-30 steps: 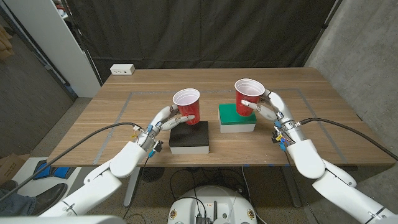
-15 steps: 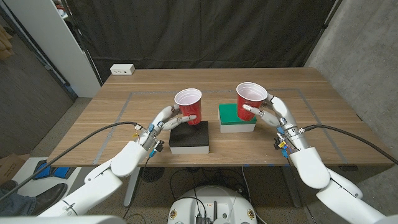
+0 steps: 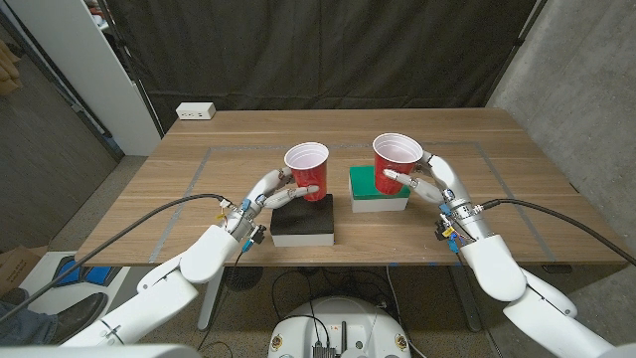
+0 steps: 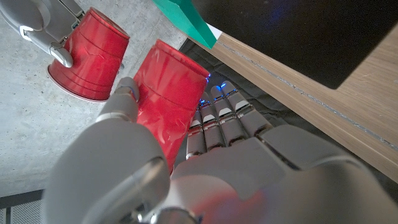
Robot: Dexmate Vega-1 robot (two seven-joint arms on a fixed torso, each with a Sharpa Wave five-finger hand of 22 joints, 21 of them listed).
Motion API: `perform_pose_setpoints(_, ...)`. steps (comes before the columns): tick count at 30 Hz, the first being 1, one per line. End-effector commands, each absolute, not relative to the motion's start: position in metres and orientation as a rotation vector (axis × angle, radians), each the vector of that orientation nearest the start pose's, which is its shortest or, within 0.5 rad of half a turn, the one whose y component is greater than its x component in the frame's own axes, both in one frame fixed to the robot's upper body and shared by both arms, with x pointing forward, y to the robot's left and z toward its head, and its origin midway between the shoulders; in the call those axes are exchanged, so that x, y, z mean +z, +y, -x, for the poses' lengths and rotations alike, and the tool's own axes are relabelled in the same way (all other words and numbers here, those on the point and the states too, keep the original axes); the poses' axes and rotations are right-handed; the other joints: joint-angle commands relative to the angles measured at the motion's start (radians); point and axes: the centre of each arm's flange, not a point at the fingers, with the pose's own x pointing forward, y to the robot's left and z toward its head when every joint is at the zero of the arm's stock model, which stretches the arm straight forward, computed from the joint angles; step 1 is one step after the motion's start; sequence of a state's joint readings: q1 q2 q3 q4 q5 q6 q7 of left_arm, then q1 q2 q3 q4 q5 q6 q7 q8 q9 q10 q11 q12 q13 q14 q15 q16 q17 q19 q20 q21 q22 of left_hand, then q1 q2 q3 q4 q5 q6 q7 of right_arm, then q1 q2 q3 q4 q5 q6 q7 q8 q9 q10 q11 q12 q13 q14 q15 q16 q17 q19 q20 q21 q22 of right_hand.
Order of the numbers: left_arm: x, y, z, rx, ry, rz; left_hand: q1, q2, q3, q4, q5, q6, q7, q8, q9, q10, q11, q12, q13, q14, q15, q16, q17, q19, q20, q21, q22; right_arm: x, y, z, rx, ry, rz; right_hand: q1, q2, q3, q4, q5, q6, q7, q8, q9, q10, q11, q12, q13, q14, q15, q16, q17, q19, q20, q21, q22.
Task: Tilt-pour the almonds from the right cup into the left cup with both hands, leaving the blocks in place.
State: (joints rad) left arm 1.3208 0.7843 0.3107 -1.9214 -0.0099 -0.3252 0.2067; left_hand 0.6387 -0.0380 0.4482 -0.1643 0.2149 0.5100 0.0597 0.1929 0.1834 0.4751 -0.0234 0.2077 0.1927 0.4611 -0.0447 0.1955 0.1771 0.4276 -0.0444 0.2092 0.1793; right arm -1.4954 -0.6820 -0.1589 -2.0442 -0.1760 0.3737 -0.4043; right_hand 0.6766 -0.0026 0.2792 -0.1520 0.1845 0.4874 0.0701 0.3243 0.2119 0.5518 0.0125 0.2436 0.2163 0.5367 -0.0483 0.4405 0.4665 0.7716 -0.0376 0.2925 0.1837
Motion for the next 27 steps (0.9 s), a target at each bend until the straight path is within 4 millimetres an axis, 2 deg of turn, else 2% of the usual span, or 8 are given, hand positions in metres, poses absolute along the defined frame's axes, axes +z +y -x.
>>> perform_pose_setpoints(1, -0.080, 0.207, -0.482, -0.321, -0.818, -0.643, 0.008, 0.006, -0.004, 0.000, 0.004, 0.012, -0.002, 0.003, 0.004, 0.008, 0.000, 0.002, 0.004, 0.010, -0.045, 0.001, 0.002, 0.010, -0.042, 0.000, 0.002, -0.070, -0.227, -0.443, 0.095, -0.985, 0.622, 0.012, 0.001, -0.002, 0.003, 0.000, 0.013, 0.000, -0.001, 0.001, 0.005, 0.004, 0.000, 0.003, 0.002, -0.006, 0.007, 0.005, 0.010, 0.001, 0.000, 0.003)
perform_pose_setpoints(27, -0.073, 0.191, -0.476, -0.299, -0.799, -0.748, 0.011, 0.008, 0.000, -0.002, 0.007, 0.029, 0.001, 0.006, 0.004, 0.028, 0.000, 0.007, 0.004, 0.030, -0.046, 0.003, 0.000, 0.012, -0.040, 0.000, 0.002, -0.058, -0.217, -0.439, 0.087, -1.012, 0.744, 0.014, 0.002, -0.007, 0.004, -0.001, 0.026, -0.002, 0.001, 0.001, 0.014, 0.002, -0.002, 0.005, 0.011, -0.007, 0.013, 0.014, 0.019, 0.001, 0.002, 0.004)
